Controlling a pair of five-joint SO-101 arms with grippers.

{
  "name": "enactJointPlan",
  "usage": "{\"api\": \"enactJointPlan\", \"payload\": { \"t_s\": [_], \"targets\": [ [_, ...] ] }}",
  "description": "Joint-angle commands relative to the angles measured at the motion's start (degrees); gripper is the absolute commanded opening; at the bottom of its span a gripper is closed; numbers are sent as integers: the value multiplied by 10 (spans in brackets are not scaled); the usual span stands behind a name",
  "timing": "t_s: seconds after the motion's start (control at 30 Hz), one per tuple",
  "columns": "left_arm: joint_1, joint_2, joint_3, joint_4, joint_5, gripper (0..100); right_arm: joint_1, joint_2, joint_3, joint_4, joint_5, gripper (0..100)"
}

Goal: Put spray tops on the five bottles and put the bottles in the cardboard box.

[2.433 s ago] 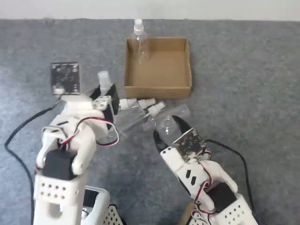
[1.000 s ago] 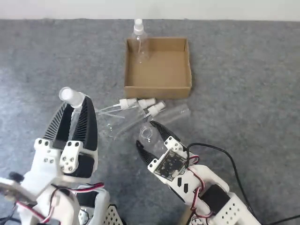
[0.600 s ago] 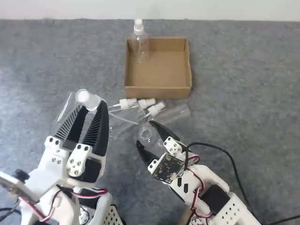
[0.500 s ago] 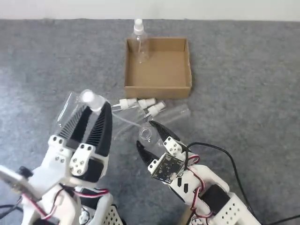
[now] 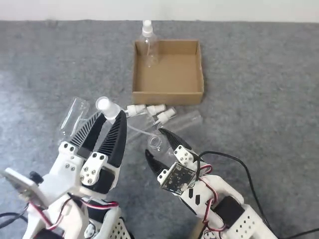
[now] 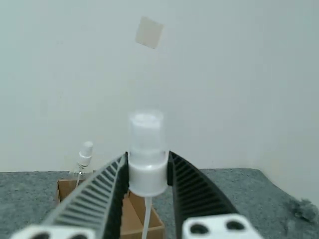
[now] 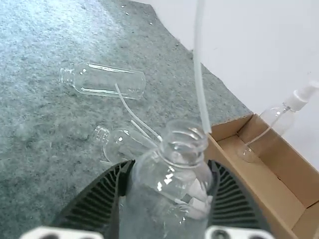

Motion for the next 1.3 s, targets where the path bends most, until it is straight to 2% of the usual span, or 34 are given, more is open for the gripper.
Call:
{"api": "enactJointPlan", "payload": {
  "t_s": [0.0,0.53,0.77,1.03,1.27],
  "targets": [
    [0,-12,-8,8,-7,13,-6,-7,12,-11,11,122],
    [-2,-13,-61,16,-8,13,-6,-7,12,-15,11,122],
    [-45,-13,-80,18,-5,13,-7,-7,12,-15,11,122],
    [-41,-13,-66,25,-4,13,-7,-7,12,-14,11,122],
    [11,-13,-33,21,-8,13,-7,-7,12,-13,11,122]
  ]
}}
